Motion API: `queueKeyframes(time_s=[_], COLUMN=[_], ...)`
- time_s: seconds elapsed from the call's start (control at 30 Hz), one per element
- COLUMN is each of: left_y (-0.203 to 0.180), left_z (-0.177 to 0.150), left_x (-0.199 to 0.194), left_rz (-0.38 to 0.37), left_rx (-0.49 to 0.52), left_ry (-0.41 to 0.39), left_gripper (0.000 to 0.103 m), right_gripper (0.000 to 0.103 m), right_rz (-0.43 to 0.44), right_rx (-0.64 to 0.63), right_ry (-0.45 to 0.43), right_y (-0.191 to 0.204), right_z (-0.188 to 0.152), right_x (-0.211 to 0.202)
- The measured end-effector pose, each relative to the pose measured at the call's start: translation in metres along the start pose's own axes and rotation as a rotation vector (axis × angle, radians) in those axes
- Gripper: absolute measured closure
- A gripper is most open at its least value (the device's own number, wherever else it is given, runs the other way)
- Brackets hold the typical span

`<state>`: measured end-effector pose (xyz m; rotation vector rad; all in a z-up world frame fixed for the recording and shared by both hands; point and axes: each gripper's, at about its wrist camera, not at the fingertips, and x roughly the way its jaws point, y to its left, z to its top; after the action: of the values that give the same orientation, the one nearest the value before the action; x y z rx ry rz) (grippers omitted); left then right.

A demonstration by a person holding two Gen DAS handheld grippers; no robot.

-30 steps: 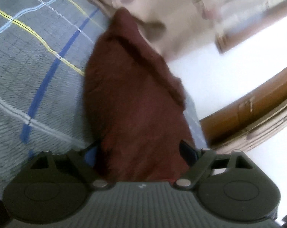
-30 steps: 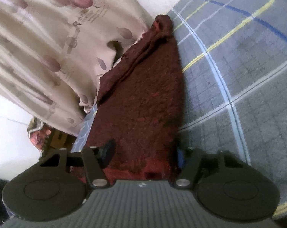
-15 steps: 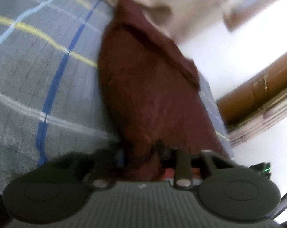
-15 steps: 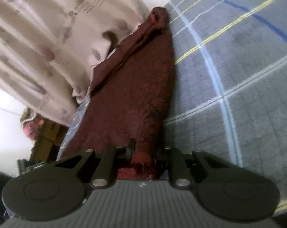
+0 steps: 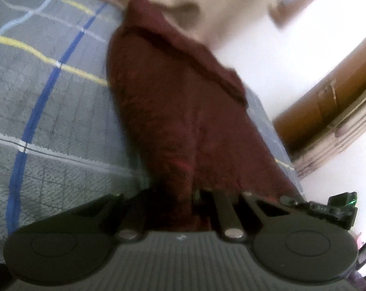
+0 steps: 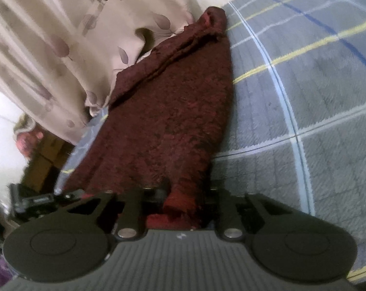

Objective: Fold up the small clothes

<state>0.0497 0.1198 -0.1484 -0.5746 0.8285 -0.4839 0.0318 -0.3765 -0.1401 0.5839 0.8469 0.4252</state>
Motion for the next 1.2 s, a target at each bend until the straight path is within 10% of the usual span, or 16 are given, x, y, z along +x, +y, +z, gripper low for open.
queueKeyframes(time_s=[1.2], left_y=[-0.047], left_z=[-0.022], left_x=[-0.083], left_rz=[-0.092], left_rx=[0.031], left_ry=[-0.161], left_gripper=[0.094], right_gripper=[0.091], right_rz=[0.236], right_rx=[0.133], right_ry=[-0.182], right_y=[0.024], right_z=[-0.033], right_x=[-0.082])
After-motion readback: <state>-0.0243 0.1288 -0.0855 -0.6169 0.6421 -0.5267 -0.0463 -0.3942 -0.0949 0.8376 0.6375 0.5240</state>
